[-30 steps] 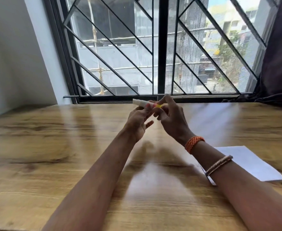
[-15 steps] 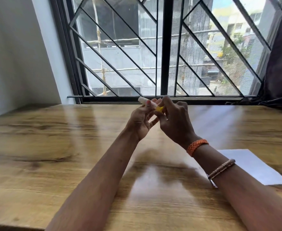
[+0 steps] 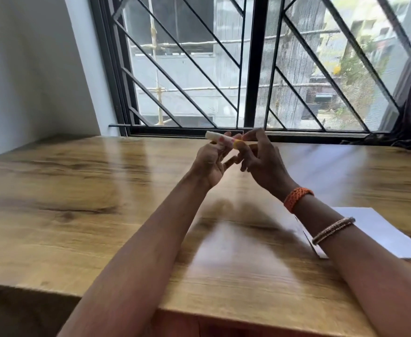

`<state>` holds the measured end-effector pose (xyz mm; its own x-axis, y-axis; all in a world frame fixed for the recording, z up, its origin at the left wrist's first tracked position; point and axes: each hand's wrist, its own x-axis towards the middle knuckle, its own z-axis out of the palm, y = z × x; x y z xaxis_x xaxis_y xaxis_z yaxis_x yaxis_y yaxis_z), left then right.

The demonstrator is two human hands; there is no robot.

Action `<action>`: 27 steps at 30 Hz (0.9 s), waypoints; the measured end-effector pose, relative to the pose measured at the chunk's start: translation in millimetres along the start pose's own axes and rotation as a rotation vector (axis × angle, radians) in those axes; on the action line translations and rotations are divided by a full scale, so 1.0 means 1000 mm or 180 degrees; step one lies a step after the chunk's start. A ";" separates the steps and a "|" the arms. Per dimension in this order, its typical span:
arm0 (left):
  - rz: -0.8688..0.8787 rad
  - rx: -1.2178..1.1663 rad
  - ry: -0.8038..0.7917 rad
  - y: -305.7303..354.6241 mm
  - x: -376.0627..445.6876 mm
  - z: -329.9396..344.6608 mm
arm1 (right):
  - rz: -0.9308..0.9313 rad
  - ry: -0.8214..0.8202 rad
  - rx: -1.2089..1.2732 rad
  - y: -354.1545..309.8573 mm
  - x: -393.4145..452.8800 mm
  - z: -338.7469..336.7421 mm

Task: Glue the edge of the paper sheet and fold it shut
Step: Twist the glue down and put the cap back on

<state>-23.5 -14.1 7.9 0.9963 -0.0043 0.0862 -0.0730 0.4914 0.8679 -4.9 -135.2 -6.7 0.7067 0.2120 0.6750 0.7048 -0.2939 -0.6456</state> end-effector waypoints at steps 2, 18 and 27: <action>0.0019 0.0043 -0.0035 0.000 -0.003 0.001 | 0.0010 -0.0081 -0.0016 0.003 -0.001 0.003; 0.0178 -0.0155 -0.0151 0.002 -0.004 0.004 | 0.0617 0.0356 0.0298 -0.012 0.003 0.004; 0.0139 0.0136 -0.0181 0.002 -0.003 0.004 | -0.0899 0.0731 -0.1399 -0.014 -0.005 0.002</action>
<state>-26.7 -16.9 11.4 0.9880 -0.0336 0.1510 -0.1194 0.4546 0.8827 -17.8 -130.2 -1.6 0.4284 0.1450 0.8919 0.7380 -0.6257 -0.2527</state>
